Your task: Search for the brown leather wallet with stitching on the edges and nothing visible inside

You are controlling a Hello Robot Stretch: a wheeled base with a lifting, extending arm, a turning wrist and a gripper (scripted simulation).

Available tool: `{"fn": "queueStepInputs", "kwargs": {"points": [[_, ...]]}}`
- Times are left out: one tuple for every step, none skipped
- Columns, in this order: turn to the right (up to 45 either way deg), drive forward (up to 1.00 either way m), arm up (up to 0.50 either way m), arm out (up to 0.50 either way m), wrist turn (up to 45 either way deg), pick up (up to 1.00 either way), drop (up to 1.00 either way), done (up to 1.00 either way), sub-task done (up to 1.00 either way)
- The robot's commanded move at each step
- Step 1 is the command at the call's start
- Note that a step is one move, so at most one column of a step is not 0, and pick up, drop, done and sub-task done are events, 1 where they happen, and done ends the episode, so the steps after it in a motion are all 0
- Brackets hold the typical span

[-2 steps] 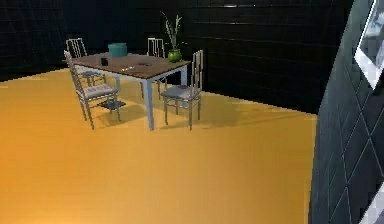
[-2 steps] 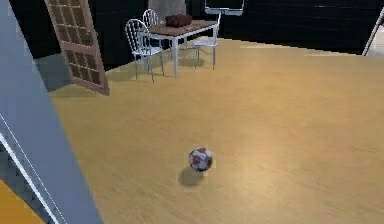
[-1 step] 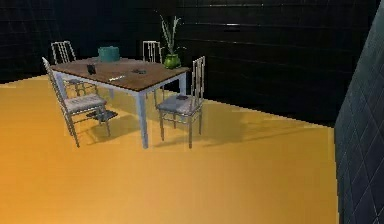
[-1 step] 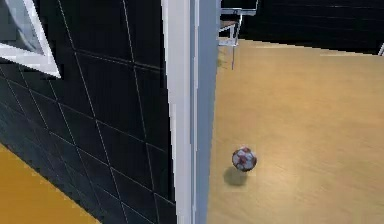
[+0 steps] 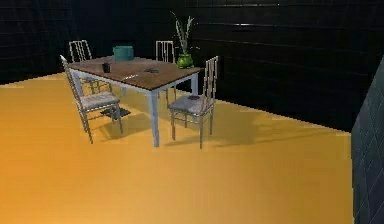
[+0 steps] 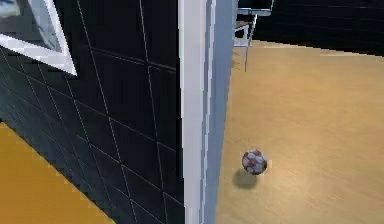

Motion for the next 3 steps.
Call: {"fn": "queueStepInputs", "kwargs": {"points": [[0.0,1.00,0.00,0.00,0.0,0.00,0.00,0.00,0.00],[0.0,0.45,0.00,0.00,0.0,0.00,0.00,0.00,0.00],[3.0,0.00,0.00,0.00,0.0,0.00,0.00,0.00,0.00]]}}
